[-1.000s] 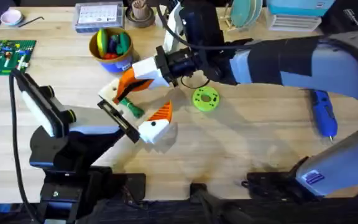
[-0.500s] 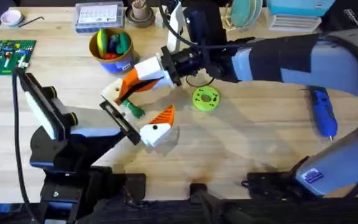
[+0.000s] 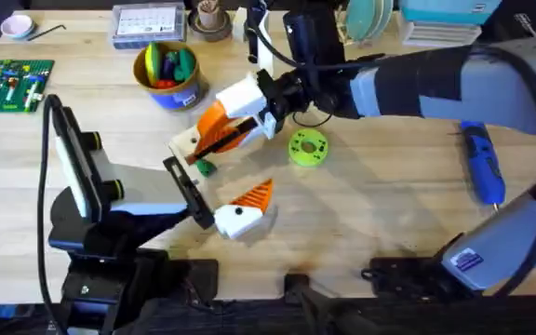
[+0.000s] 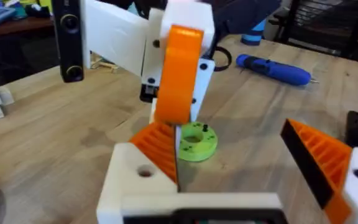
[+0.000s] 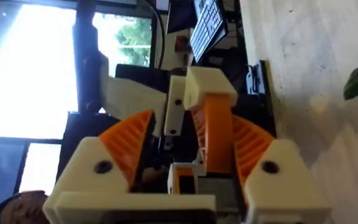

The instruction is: Pick up the gripper from the table and insert it into the empty holder that is missing its gripper. Then pick up a screw, insert it into the mounting hole, and use the screwdriver to tighten it. Finally, clean up the table by picking up the vegetable and placing it into the bucket.

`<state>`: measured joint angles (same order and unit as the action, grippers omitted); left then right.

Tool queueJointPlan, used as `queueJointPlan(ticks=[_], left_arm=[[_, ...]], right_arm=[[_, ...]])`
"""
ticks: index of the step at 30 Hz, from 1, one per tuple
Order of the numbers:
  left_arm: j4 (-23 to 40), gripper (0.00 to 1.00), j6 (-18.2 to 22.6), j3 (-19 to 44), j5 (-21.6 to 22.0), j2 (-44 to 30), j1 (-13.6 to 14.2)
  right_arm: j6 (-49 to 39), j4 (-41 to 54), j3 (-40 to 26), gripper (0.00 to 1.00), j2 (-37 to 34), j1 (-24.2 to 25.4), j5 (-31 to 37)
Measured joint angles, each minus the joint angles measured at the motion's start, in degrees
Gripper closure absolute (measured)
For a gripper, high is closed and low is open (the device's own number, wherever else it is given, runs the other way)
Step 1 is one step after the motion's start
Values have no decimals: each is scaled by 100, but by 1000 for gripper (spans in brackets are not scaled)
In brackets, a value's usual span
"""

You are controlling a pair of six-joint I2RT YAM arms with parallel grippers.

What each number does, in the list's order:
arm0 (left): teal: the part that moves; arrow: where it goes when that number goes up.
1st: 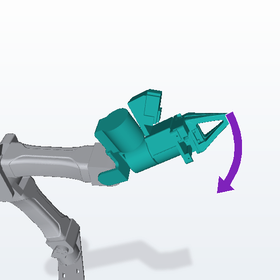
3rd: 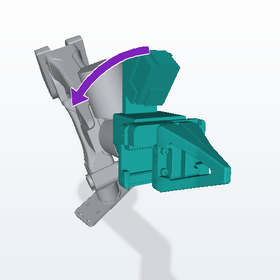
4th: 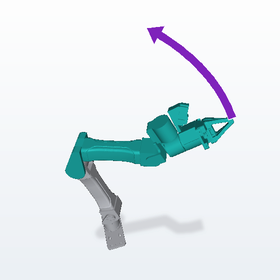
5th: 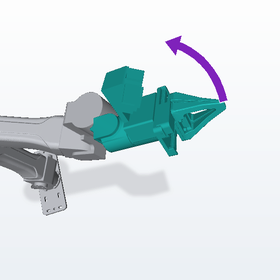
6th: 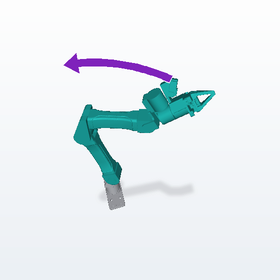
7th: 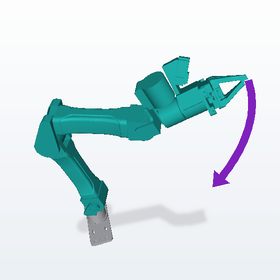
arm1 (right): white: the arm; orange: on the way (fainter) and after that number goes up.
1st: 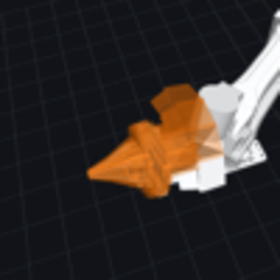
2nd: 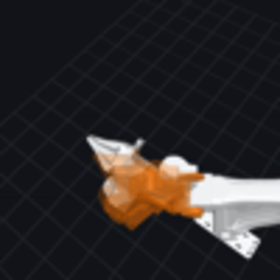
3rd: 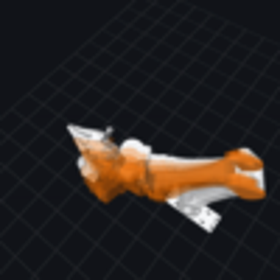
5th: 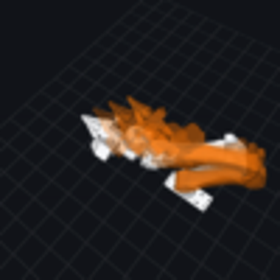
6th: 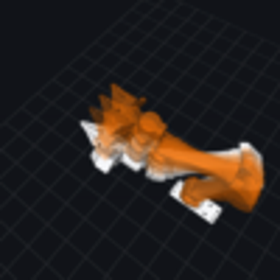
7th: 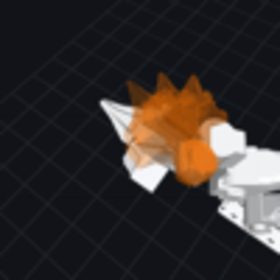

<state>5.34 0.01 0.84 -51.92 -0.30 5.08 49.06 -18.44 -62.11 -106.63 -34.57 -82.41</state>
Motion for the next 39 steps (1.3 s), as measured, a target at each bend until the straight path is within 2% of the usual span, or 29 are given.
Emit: queueJointPlan(ticks=[3,4,12,22,26,34,39], left_arm=[[19,8,-4,0,-193,0,57],[24,8,-4,0,-260,-1,68],[42,8,-7,0,-430,0,79],[46,7,-7,0,-478,0,79],[46,7,-7,0,-494,0,79],[46,7,-7,0,-511,-1,79],[48,7,-7,0,-511,0,79]], right_arm=[[-43,-48,0,41,0,4,-285],[-51,-64,0,15,0,18,-319],[-391,-67,0,10,0,425,-148],[-1628,15,0,8,42,1368,1266],[-2493,1103,0,8,567,1604,2169],[-4803,4233,-4,8,2485,1615,4603],[-5429,5569,-9,8,3399,1615,6077]])
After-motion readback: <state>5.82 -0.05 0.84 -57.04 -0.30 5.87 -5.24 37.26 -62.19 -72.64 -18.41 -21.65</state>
